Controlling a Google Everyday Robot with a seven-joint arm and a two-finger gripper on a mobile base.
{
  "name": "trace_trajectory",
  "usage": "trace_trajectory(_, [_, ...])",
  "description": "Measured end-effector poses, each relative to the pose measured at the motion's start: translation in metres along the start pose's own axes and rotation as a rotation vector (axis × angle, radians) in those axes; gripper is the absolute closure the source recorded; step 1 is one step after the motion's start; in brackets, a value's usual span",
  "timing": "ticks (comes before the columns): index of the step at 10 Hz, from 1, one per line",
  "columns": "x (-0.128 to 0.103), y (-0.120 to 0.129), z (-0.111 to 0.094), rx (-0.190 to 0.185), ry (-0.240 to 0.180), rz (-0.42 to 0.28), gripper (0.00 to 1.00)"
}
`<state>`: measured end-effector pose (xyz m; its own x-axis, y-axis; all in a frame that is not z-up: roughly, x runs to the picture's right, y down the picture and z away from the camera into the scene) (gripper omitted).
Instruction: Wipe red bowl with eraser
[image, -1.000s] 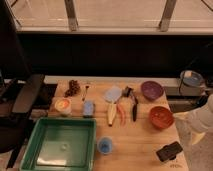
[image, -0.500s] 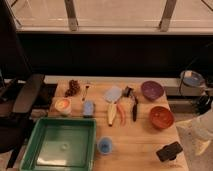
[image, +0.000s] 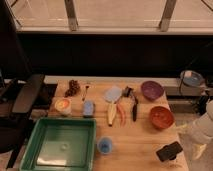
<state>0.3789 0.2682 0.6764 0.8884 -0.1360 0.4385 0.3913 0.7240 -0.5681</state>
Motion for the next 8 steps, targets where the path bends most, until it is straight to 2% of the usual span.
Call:
trace_trajectory(3, [0.000, 0.000, 0.000, -0.002, 0.003, -0.002, 0.20])
trace_trajectory(8, [-0.018, -0.002, 0.016, -0.042, 0.069, -0.077, 0.20])
